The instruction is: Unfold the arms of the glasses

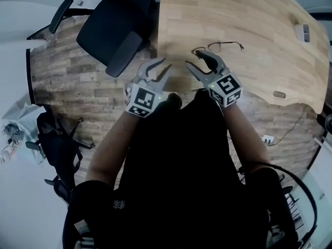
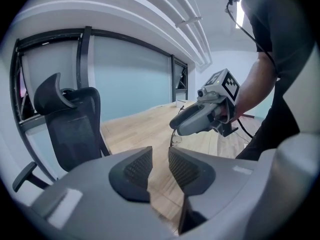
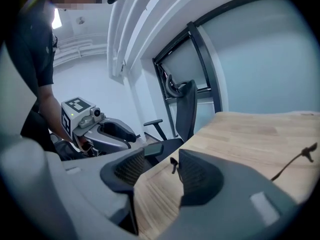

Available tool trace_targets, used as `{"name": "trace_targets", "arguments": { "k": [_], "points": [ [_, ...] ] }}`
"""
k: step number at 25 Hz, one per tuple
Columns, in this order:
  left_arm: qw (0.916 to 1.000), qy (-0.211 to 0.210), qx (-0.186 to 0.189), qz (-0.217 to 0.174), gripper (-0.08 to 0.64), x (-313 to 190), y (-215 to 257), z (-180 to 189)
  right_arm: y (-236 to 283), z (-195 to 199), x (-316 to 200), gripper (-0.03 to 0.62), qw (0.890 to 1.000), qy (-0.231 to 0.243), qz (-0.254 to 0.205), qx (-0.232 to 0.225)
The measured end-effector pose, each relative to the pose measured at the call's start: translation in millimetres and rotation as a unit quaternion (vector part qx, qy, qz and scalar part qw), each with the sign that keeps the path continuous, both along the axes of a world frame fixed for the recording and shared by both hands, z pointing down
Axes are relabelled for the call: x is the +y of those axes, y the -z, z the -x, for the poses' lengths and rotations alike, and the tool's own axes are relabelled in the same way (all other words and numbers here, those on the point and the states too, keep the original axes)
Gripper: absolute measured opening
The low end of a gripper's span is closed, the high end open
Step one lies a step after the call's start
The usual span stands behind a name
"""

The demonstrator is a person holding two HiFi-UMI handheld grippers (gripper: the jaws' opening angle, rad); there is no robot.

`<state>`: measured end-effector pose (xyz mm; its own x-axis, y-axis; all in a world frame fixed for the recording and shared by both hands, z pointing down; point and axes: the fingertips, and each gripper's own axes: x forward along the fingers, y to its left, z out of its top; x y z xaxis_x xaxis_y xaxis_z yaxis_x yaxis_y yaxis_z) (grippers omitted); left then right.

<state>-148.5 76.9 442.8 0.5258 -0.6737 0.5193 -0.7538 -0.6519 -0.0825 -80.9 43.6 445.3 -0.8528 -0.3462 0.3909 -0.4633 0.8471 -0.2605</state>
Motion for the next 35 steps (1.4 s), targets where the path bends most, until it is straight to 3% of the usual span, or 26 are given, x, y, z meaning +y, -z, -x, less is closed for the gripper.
{"name": "trace_targets", "arguments": {
  "k": [6,9,14,20,24,27,35],
  "points": [
    [0.9993,0.028,0.021,-0.015,0.11,4.2,10.9,13.0,2.1,18.7,8.7,0.206,1.0,0.017,-0.012,0.001],
    [0.9978,0.045,0.044,-0.02,0.11,2.4,20.9,13.7,11.9,14.4,8.2,0.206,0.999,0.016,-0.044,0.008],
    [0.9939,0.067,0.076,-0.042,0.109,-12.3,47.5,4.5,58.8,-29.5,-10.9,0.206,0.991,-0.043,-0.126,0.0],
    [0.989,0.089,0.093,-0.073,0.091,-28.9,73.5,-16.3,84.5,-93.2,-26.7,0.196,0.985,-0.088,-0.145,0.014],
    [0.9849,0.108,0.099,-0.092,0.071,-38.0,83.4,-24.7,92.0,-120.5,-35.7,0.142,0.983,-0.101,-0.149,0.015],
    [0.9847,0.116,0.097,-0.086,0.063,-42.2,76.9,-30.0,91.4,-134.0,-40.9,0.002,0.983,-0.1,-0.153,0.019],
    [0.9868,0.119,0.087,-0.068,0.06,-50.3,61.5,-45.0,84.5,-147.9,-57.2,0.0,0.984,-0.103,-0.146,0.014]
  ]
}}
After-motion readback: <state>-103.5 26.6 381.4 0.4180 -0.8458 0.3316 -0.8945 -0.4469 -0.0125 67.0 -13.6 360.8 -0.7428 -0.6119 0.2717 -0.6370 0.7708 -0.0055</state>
